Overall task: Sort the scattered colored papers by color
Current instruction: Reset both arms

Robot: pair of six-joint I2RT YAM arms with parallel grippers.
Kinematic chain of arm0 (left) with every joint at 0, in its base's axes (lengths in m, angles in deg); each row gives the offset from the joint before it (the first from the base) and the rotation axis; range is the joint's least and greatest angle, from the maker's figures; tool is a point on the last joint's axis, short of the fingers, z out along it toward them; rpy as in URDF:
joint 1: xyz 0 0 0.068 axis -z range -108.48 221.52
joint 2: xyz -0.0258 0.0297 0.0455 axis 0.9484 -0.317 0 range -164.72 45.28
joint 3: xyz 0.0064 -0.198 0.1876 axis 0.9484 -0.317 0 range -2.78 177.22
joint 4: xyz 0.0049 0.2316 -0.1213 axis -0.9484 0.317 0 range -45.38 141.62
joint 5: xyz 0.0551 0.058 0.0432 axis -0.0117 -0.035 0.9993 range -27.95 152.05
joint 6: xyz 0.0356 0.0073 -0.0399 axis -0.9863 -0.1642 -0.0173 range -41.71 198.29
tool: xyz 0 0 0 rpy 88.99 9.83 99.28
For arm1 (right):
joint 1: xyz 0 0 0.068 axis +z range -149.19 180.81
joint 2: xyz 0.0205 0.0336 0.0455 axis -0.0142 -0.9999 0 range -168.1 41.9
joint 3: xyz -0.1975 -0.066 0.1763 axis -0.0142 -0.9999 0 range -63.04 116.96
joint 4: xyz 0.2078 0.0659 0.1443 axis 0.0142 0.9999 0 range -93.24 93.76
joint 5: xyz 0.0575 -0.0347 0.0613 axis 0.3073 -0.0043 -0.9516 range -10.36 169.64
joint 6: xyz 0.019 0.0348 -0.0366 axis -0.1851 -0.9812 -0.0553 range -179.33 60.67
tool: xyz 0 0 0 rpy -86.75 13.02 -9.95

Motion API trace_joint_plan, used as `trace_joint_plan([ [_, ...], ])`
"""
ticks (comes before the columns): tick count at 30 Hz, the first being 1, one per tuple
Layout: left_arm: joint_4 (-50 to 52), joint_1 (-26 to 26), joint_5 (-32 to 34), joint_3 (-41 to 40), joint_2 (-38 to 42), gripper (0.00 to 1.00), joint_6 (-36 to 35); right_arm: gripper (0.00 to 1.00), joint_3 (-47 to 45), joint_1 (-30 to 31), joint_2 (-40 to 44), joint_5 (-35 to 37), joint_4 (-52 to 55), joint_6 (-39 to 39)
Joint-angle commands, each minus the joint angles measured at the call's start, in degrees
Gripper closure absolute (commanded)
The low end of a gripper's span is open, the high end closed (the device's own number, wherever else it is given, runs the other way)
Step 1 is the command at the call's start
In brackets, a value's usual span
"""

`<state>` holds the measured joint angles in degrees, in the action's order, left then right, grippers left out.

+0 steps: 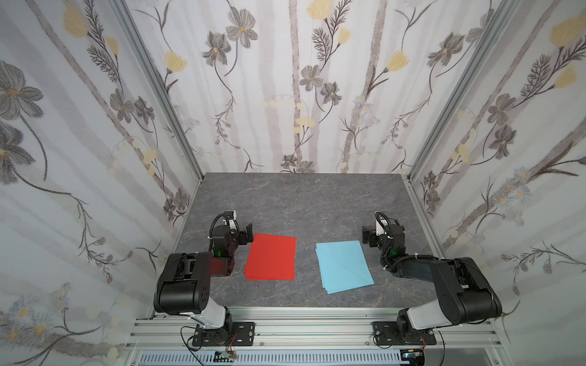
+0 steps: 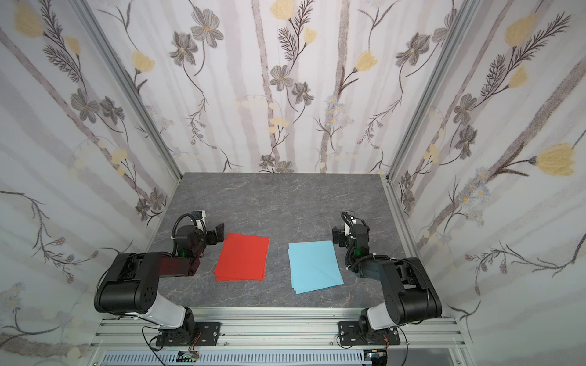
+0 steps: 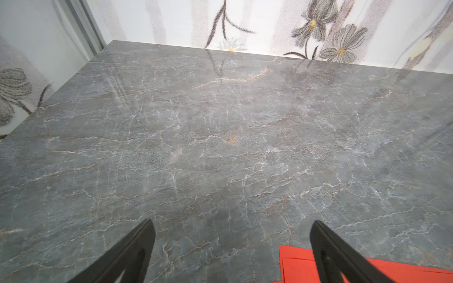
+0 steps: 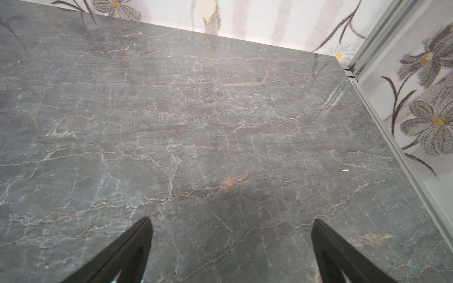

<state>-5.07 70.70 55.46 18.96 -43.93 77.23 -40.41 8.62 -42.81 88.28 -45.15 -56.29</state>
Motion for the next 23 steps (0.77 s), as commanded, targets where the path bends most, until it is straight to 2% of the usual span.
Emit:
trace_joint_plan([
  [1, -1.17, -0.15, -0.33, 0.76, -0.16, 0.0, 0.36, 0.0, 0.35, -0.08, -0.02, 0.94, -2.13, 0.19],
  [15, -0.66, -0.15, 0.82, 1.03, -0.14, 0.0, 0.8, 0.0, 0.39, -0.03, -0.11, 0.94, -2.07, 0.2],
  [23, -0.67, -0.16, 0.85, 1.03, -0.16, 0.0, 0.8, 0.0, 0.49, -0.96, -0.06, -1.79, -1.77, 0.29],
])
